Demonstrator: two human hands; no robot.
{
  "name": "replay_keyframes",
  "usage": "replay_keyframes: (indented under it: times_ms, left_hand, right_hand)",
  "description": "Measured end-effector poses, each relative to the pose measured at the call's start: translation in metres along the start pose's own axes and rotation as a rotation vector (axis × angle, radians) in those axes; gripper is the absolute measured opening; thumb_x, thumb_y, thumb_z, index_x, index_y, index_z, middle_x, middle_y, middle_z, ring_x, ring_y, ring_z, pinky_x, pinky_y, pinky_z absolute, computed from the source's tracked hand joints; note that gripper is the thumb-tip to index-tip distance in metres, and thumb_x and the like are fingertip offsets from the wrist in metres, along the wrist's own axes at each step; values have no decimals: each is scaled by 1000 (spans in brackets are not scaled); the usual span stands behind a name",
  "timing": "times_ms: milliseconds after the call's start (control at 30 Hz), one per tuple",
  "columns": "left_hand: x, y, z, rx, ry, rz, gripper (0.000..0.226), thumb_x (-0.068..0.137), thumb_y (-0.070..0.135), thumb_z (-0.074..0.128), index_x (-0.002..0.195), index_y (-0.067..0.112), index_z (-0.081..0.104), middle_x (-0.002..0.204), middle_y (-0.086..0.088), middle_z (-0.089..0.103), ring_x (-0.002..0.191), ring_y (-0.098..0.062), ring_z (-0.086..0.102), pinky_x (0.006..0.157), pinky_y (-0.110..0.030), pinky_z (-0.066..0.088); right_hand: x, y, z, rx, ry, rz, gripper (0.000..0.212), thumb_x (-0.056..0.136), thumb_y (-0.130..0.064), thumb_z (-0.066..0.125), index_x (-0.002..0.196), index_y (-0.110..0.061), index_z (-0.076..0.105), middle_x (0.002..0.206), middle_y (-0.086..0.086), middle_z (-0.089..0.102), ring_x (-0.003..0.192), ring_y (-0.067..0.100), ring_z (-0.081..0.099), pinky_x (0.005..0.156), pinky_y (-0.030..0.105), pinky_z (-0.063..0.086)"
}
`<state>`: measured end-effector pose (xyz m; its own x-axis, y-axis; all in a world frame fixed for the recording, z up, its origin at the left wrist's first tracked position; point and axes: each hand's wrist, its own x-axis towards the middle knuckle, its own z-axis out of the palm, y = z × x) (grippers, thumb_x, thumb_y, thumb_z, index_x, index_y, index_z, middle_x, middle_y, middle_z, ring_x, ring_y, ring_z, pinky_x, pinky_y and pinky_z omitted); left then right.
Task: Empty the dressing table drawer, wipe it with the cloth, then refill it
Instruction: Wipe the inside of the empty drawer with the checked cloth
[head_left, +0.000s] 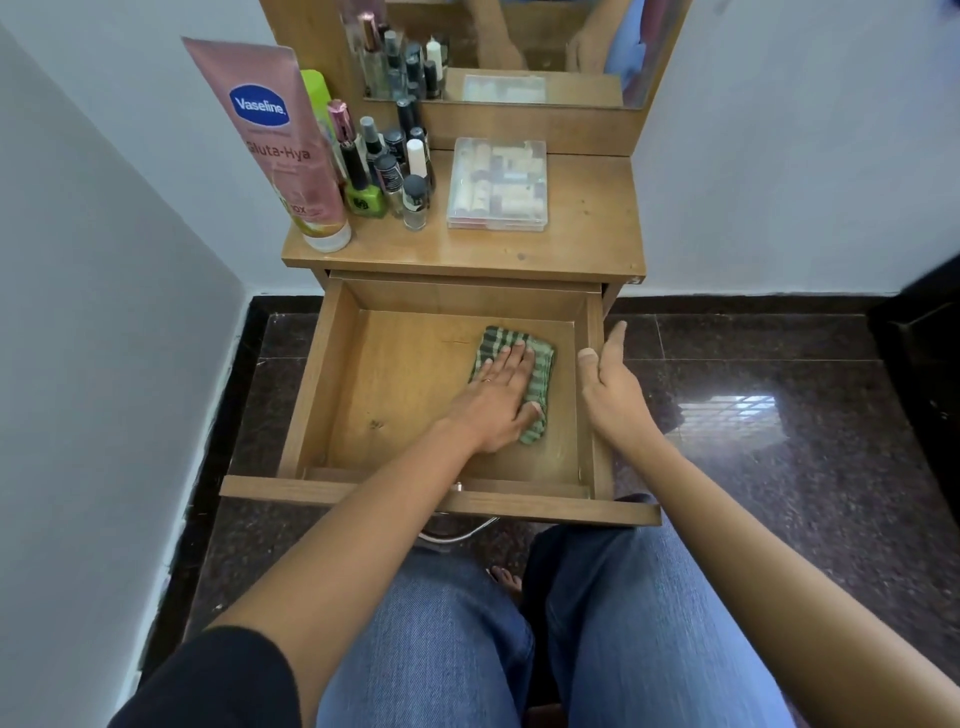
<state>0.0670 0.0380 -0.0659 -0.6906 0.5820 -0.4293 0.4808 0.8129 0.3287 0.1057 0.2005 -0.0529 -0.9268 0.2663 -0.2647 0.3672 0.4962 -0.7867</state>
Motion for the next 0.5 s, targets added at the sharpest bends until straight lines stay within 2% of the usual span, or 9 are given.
replay_keyframes:
  times_ms: [67, 133, 167, 233, 333, 433, 500]
  left_hand:
    - [8, -2, -4, 29, 12, -1, 72, 104, 44, 25, 151, 12, -19, 158, -7, -24, 147, -20, -18, 122, -36, -5]
    - [17, -2, -7, 68, 30, -5, 70, 105, 44, 22, 152, 11, -18, 159, -8, -22, 148, -21, -17, 121, -35, -5]
    - [22, -2, -9, 73, 44, -9, 68, 105, 43, 21, 152, 11, -16, 159, -8, -21, 148, -21, -16, 121, -34, -5]
    - [32, 2, -11, 58, 72, -22, 66, 105, 41, 20, 153, 11, -14, 161, -8, -18, 149, -20, -14, 121, -33, -6]
    - [42, 8, -10, 27, 124, -65, 63, 106, 37, 22, 154, 11, -10, 162, -8, -15, 149, -20, -12, 117, -29, -10]
    - [48, 18, -9, -7, 168, -131, 64, 105, 31, 28, 155, 11, -6, 163, -8, -12, 150, -20, -10, 117, -30, -9]
    - [53, 27, -9, -19, 163, -171, 69, 102, 27, 35, 155, 10, -6, 163, -9, -12, 150, -22, -10, 118, -31, -8]
  right_hand:
    - [1, 0, -1, -2, -11, 31, 65, 103, -41, 26, 153, -13, -5, 124, 16, 59, 102, 25, 58, 70, 24, 32]
    - [2, 1, -1, 8, -10, 17, 63, 103, -41, 26, 154, -13, 2, 125, 16, 58, 89, 15, 55, 69, 22, 33]
    - [1, 2, 0, 17, -2, 1, 61, 103, -41, 26, 154, -14, 5, 120, 15, 60, 80, 11, 53, 66, 20, 36]
    - [1, 4, 2, 32, 19, -28, 56, 103, -39, 27, 152, -15, 15, 106, 14, 65, 75, 11, 56, 66, 23, 42]
    - [4, 6, 4, 30, 40, -38, 50, 102, -38, 27, 146, -13, 27, 82, 3, 62, 67, 11, 55, 59, 24, 41]
    - [5, 6, 6, 30, 58, -42, 48, 103, -37, 27, 144, -14, 28, 81, -2, 59, 69, 7, 55, 57, 21, 39]
    - [5, 7, 6, 32, 56, -46, 46, 103, -36, 27, 143, -13, 29, 88, 0, 61, 73, 5, 54, 57, 20, 37]
